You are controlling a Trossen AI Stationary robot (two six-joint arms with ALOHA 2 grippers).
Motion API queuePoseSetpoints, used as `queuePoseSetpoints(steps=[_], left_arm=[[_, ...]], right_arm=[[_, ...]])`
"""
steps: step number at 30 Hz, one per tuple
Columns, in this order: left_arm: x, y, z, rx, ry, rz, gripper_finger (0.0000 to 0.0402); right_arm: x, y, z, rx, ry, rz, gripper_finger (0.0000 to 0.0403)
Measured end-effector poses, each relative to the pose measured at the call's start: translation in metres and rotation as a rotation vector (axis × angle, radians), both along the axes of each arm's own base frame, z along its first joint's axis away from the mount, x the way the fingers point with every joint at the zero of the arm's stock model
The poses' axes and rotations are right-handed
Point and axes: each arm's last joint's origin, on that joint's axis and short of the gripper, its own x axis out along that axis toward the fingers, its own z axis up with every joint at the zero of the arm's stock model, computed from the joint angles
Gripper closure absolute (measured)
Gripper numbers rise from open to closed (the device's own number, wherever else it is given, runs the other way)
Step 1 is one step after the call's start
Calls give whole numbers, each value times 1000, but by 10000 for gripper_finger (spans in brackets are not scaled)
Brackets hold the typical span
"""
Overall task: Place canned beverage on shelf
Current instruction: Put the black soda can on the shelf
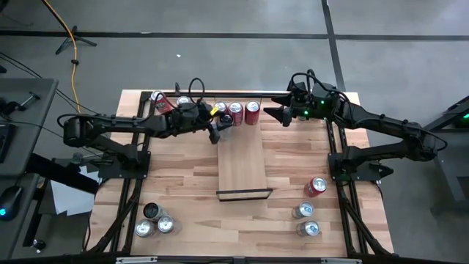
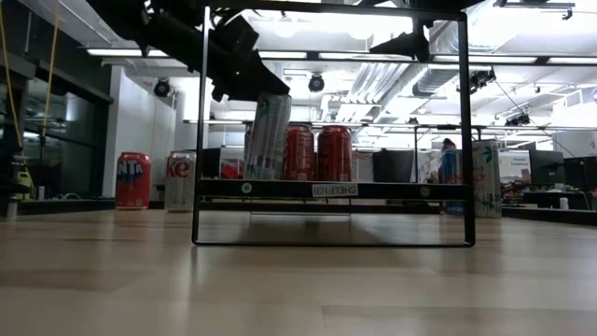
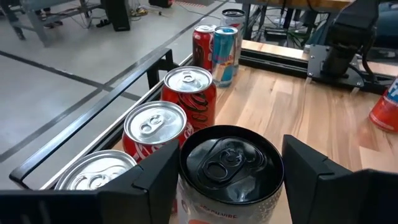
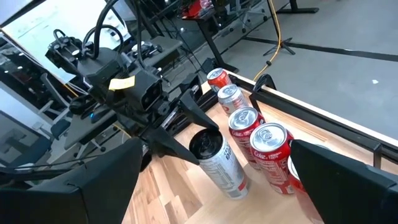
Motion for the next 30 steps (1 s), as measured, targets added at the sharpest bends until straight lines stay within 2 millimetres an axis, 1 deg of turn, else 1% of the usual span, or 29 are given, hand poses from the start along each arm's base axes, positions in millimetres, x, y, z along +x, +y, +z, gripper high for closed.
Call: queuePoseSetpoints(steps=[14, 17, 20, 24, 27, 30], left_arm=[[-7, -1, 8, 10, -12, 4, 140], [-7, -1, 16, 16, -33, 4, 129], [-8, -1, 37, 46, -86, -2, 123], [-19, -8, 76, 62, -166, -73, 122], [-37, -17, 103, 53, -244, -127, 125], [-58, -25, 118, 17, -311, -141, 131]], right_arm=[[0, 0, 0, -3, 1, 2, 9], [0, 0, 0, 0, -1, 1, 9], [0, 0, 0, 0, -1, 1, 9], [0, 0, 0, 26, -10, -9, 9], [0, -1, 1, 34, -21, -31, 9], [1, -2, 0, 50, -23, -67, 9]])
